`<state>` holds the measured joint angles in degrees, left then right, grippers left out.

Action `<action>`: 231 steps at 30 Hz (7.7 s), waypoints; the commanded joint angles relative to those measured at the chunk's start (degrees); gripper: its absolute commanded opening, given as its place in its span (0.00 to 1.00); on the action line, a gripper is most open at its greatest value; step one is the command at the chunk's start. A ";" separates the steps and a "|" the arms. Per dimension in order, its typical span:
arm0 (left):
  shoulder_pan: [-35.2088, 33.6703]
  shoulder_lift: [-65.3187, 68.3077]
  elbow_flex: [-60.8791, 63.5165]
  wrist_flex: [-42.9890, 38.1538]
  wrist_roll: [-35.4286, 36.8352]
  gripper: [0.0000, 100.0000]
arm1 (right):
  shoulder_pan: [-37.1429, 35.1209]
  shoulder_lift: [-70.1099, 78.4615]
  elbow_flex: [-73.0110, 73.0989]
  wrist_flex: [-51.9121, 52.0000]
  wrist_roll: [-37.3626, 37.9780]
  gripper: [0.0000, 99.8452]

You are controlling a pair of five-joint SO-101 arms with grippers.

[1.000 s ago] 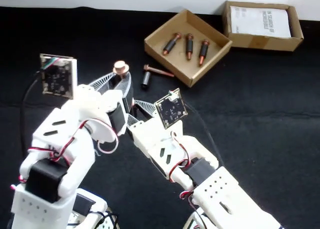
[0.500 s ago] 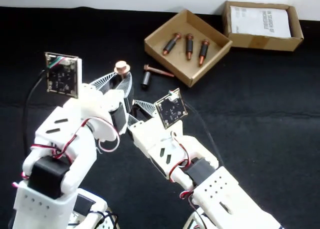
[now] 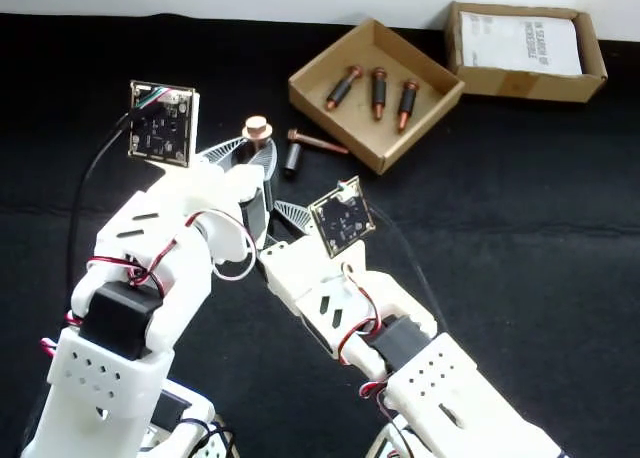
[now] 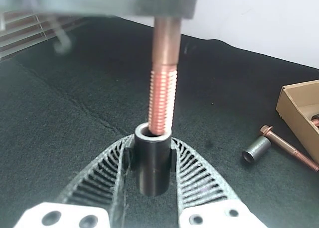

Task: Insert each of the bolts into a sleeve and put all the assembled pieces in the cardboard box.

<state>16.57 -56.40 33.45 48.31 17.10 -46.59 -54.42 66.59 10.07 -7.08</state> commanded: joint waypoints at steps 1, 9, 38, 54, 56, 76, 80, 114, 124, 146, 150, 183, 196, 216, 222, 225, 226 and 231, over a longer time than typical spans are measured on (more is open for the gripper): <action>-2.59 0.13 -0.22 -1.23 -0.44 0.01 | 0.04 -0.57 -0.92 -1.19 0.79 0.01; -4.44 0.13 2.95 -1.32 -0.53 0.01 | 0.04 -0.57 -0.92 -1.19 1.93 0.01; -0.75 -0.31 4.09 0.44 0.09 0.01 | 2.15 -0.57 -0.92 -1.19 3.34 0.01; 1.01 -0.31 2.77 6.07 6.86 0.01 | 2.42 -0.22 -1.01 -1.27 3.43 0.01; 1.36 -0.31 2.77 6.07 6.86 0.01 | 2.33 -0.13 -1.01 -1.27 3.43 0.01; 1.98 -0.22 0.04 5.89 6.95 0.01 | 2.24 -0.04 -0.92 -1.27 3.34 0.01; 4.00 -0.22 0.04 5.80 8.09 0.01 | 2.24 -0.04 -0.92 -1.27 3.34 0.01; 4.44 -0.31 -0.84 19.43 4.48 0.34 | 2.42 0.04 -0.92 -1.01 3.43 0.01; 0.13 -0.31 -2.42 20.75 4.13 0.35 | 2.51 0.04 -0.92 -0.92 3.43 0.01; 0.57 -0.40 -24.57 39.21 3.08 0.03 | 7.87 -0.13 -1.01 1.27 3.52 0.01; -6.55 -0.40 -24.04 40.79 -0.88 0.01 | 12.62 -0.48 -2.77 5.93 3.52 0.01; -22.46 -0.31 39.43 -5.45 -0.88 0.01 | 35.12 58.24 -84.53 22.90 10.81 0.01; -22.46 -0.40 51.56 -16.79 -0.88 0.01 | 38.90 89.10 -98.24 22.90 10.81 0.01; -24.31 -0.31 52.35 -17.76 -0.88 0.01 | 34.95 107.38 -118.02 22.90 19.25 0.01; -24.31 -0.31 52.35 -17.76 -0.88 0.01 | 33.98 109.67 -118.37 22.90 18.99 0.01; -24.31 -0.31 52.35 -17.76 -0.88 0.01 | 33.89 109.85 -118.37 22.90 18.99 0.02; -24.31 -0.31 52.35 -17.76 -0.88 0.01 | 33.89 109.76 -118.37 22.90 18.99 0.04; -24.31 -0.31 52.26 -17.76 -1.05 0.01 | 33.89 109.23 -119.78 24.48 18.99 0.23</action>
<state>-7.16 -56.40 86.20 31.25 16.40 -12.22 56.88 -48.40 33.01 11.56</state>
